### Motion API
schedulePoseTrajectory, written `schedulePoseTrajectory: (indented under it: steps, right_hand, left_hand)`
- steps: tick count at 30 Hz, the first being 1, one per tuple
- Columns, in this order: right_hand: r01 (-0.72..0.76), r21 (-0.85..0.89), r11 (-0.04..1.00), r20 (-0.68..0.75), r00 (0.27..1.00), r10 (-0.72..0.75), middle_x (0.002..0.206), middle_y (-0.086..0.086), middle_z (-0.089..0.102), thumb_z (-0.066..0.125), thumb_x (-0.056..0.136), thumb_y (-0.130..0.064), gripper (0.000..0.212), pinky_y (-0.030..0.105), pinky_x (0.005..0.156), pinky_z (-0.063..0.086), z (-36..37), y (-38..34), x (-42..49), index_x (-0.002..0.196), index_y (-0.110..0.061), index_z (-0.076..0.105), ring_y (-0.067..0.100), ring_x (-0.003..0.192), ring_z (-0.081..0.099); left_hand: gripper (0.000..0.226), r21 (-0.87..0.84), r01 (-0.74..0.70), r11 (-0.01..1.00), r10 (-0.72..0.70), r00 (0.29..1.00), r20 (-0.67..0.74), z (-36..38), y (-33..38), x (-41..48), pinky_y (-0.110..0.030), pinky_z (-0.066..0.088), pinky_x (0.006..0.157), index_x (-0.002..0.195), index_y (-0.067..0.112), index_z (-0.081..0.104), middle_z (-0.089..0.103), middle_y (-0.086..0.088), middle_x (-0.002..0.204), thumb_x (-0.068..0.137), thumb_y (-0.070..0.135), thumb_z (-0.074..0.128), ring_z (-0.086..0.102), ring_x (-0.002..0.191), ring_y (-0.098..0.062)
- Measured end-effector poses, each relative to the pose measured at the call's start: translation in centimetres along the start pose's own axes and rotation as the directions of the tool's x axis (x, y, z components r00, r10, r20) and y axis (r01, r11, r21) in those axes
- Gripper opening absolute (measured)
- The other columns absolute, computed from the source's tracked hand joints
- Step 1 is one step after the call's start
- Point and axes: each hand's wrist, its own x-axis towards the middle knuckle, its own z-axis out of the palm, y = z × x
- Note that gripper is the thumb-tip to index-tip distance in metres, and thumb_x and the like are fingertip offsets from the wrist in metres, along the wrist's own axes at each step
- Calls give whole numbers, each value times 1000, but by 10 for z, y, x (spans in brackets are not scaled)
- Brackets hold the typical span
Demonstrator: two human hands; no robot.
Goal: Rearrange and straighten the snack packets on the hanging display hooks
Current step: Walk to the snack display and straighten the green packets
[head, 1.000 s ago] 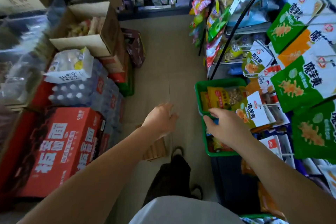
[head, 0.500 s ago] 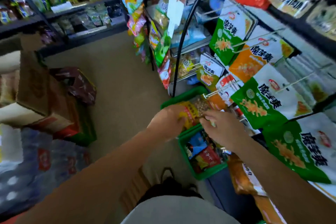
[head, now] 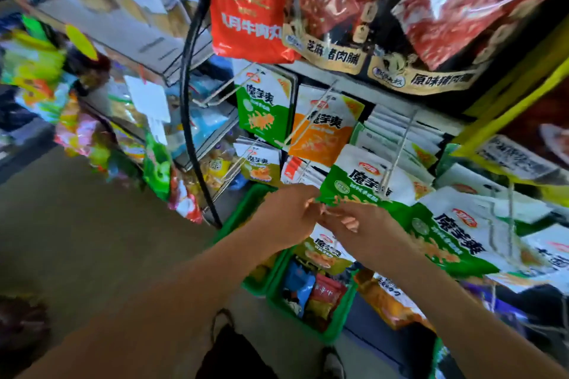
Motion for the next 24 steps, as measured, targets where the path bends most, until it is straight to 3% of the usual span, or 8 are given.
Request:
schedulePoseTrajectory:
  steps: [2, 5, 8, 11, 13, 16, 20, 24]
  right_hand:
    - [-96, 137, 986, -90, 990, 109, 95, -26, 70, 62, 102, -38, 14, 5, 70, 47, 2, 5, -8, 106, -34, 76, -13, 81, 62]
    - [-189, 343, 920, -238, 930, 279, 91, -27, 68, 67, 100, -31, 8, 6, 71, 44, 8, 19, -26, 100, -33, 74, -17, 81, 61]
    - [-221, 378, 899, -325, 878, 352, 93, -16, 72, 67, 100, -31, 21, 3, 67, 44, 10, 35, -36, 116, -22, 77, -9, 84, 63]
    - [-209, 361, 909, -391, 851, 351, 100, -23, 69, 66, 100, -34, 20, -1, 67, 45, 10, 51, -33, 119, -31, 71, -19, 87, 63]
    - [-165, 276, 947, -465, 839, 281, 100, -25, 69, 65, 98, -37, 17, 5, 68, 48, 16, 66, -25, 116, -38, 66, -12, 92, 66]
    - [-87, 147, 985, -597, 787, 159, 104, -19, 71, 67, 96, -39, 28, 27, 78, 57, 36, 96, -15, 124, -37, 66, 4, 96, 68]
    - [35, -94, 995, -722, 686, -93, 116, -12, 72, 69, 95, -37, 35, 39, 80, 62, 67, 138, 1, 129, -31, 67, 14, 106, 70]
    - [77, -575, 815, -685, 498, -531, 116, 1, 73, 70, 92, -30, 35, 43, 78, 62, 83, 170, 22, 125, -19, 71, 29, 105, 71]
  left_hand:
    - [33, 3, -89, 996, 89, 994, 59, -4, 1, 13, -41, 55, 92, 127, 13, 68, 71, -11, 125, 103, 32, 55, 66, 114, -30]
    - [37, 11, -181, 983, 178, 976, 127, -4, 12, 25, -42, 55, 95, 132, 14, 66, 70, -12, 129, 102, 33, 56, 67, 117, -30]
    - [36, 8, -240, 971, 236, 959, 155, 9, 21, 38, -37, 55, 95, 133, 20, 66, 71, -8, 129, 102, 35, 57, 67, 116, -26]
    - [31, -4, -279, 960, 277, 951, 139, 36, 17, 55, -39, 56, 91, 126, 20, 69, 72, -7, 124, 102, 35, 56, 67, 114, -27]
    - [30, 15, -341, 940, 339, 937, 84, 58, 7, 70, -41, 56, 88, 121, 17, 71, 73, -7, 119, 102, 34, 56, 68, 109, -25]
    - [22, -6, -442, 897, 441, 895, -70, 90, -12, 94, -40, 58, 76, 105, 17, 74, 77, -2, 101, 97, 32, 60, 71, 92, -20]
    - [14, 5, -591, 807, 565, 768, -302, 113, -29, 121, -29, 55, 82, 104, 19, 78, 78, 7, 102, 94, 22, 69, 69, 94, -7]
    - [12, 42, -678, 734, 607, 627, -489, 120, -47, 142, -34, 54, 70, 89, 26, 70, 71, 12, 83, 91, 38, 69, 67, 78, -8]
